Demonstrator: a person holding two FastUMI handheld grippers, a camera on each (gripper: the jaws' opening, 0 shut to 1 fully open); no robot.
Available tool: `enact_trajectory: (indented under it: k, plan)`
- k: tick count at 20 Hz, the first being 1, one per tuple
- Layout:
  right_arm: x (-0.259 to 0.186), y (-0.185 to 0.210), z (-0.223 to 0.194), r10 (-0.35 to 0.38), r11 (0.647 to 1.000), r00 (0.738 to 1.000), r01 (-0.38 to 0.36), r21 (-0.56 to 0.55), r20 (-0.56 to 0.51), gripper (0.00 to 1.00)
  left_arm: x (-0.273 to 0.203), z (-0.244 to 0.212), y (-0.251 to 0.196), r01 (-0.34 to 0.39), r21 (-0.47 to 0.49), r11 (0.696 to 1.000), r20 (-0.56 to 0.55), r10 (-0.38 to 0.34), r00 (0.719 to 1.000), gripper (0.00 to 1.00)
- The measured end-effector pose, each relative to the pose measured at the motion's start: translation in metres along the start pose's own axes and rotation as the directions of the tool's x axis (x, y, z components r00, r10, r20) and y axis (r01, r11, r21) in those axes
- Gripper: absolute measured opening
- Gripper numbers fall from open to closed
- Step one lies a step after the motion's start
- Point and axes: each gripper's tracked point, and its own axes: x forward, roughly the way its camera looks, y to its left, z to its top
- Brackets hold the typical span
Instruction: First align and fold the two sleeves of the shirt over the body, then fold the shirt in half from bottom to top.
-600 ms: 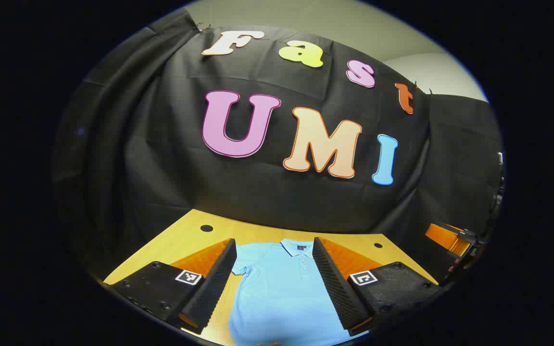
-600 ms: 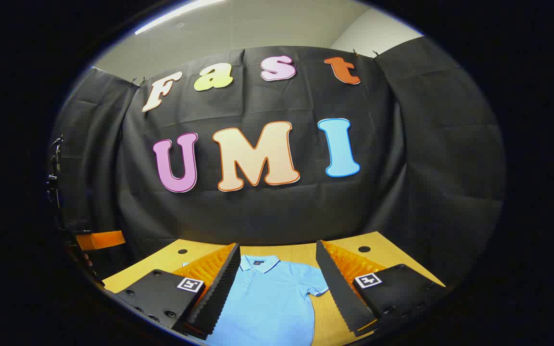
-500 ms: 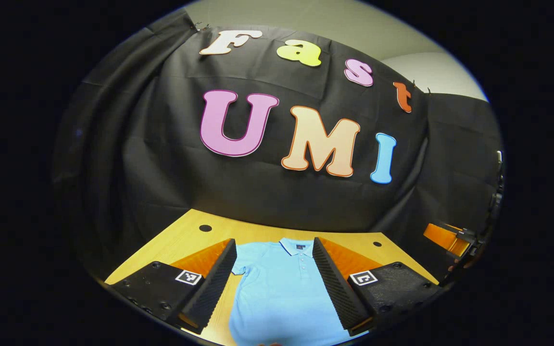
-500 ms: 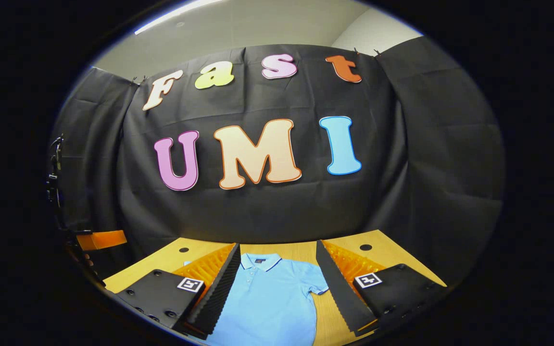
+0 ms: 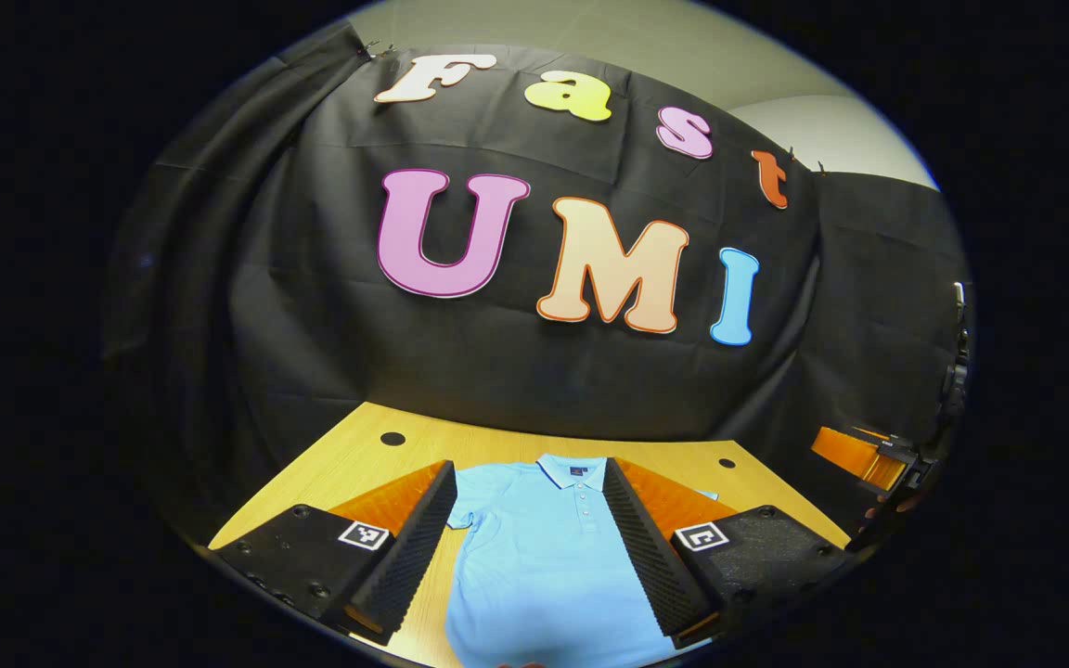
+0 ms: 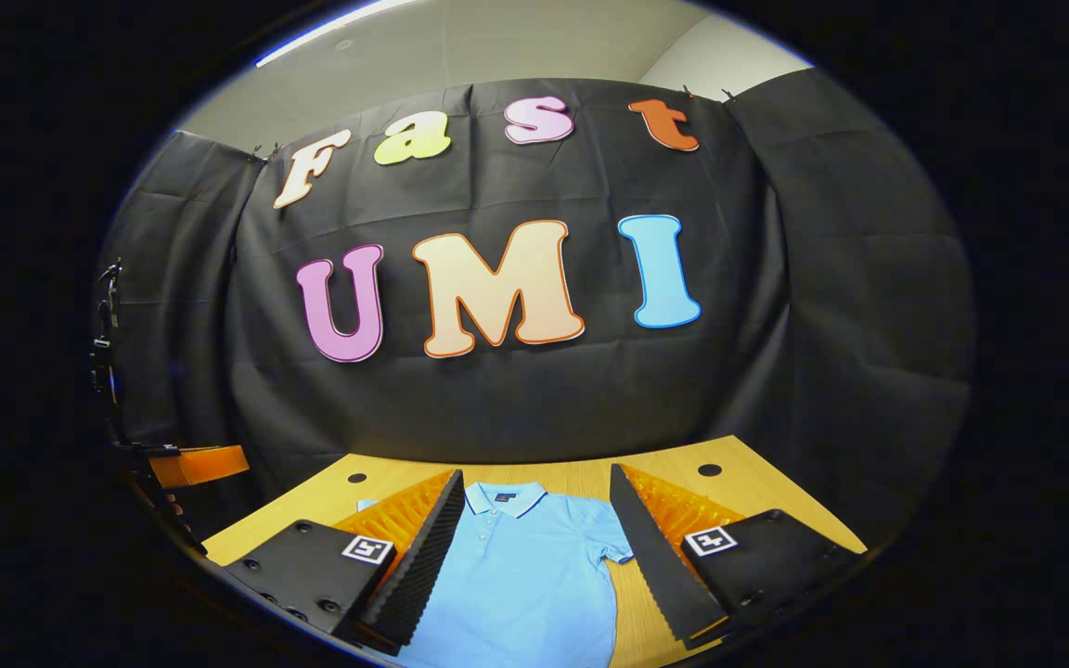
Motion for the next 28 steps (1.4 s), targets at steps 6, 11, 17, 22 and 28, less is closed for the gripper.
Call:
enact_trajectory:
  k: [6,11,17,22,28]
  plan:
    - [0.007,-0.006,-0.009,-0.009,1.000,1.000,0.009,-0.003,-0.022,0.98,-0.001,-0.001,-0.001,0.011,0.003,1.000,-0.002,-0.011,1.000,0.95]
    - [0.030,-0.017,-0.037,-0.016,0.999,0.995,0.013,-0.039,-0.102,0.98,-0.001,-0.009,0.001,0.004,-0.019,1.000,-0.017,-0.004,1.000,0.95]
    - [0.088,-0.051,-0.079,-0.043,0.999,0.972,0.035,-0.037,-0.231,0.98,-0.007,-0.016,0.017,-0.054,-0.008,0.998,-0.039,0.054,0.998,0.95]
    - [0.144,-0.086,-0.120,-0.068,0.998,0.940,0.061,-0.033,-0.336,0.98,-0.010,-0.020,0.024,-0.081,-0.001,0.997,-0.054,0.081,0.995,0.95]
    - [0.189,-0.129,-0.179,-0.116,0.992,0.876,0.080,-0.096,-0.469,0.98,-0.010,-0.027,0.027,-0.098,-0.010,0.995,-0.072,0.097,0.993,0.95]
